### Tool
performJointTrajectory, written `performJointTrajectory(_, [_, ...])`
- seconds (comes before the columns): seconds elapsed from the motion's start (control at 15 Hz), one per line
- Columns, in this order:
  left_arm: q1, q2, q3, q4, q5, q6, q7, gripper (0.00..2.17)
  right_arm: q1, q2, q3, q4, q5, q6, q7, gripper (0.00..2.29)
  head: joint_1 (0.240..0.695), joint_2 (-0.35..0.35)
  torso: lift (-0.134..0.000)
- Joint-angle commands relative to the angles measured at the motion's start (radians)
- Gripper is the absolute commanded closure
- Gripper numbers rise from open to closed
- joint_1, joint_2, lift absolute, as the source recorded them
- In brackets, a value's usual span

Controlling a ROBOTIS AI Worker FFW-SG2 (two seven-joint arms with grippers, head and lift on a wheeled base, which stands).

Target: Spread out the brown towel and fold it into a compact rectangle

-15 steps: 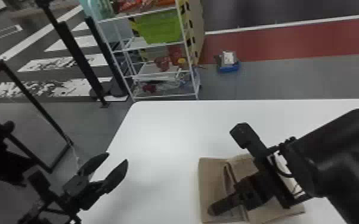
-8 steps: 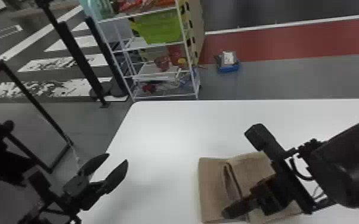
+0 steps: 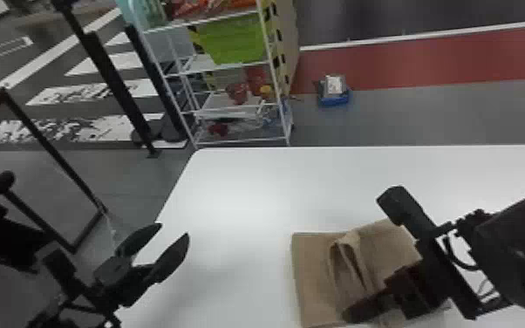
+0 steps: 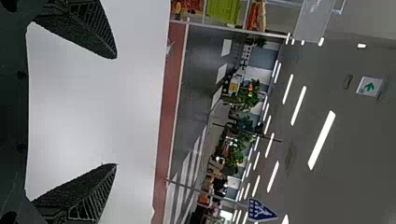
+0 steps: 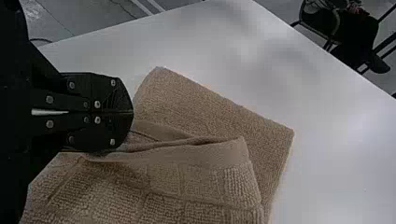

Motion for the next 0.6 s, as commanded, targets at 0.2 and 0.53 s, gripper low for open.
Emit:
performJointTrajectory(0.2, [-0.001, -0.003, -0.003, -0.001, -0.003, 0.0, 0.0, 0.05, -0.014, -0.049, -0.009, 0.038, 0.017, 0.005, 0.003, 1.88, 0.695, 0.35, -0.124])
performJointTrajectory(0.53, [-0.003, -0.003, -0.006, -0.006, -0.003, 0.0, 0.005, 0.05, -0.007, -0.141, -0.031, 0.036, 0.017, 0.005, 0.059, 1.84, 0.695, 0.35, -0.124])
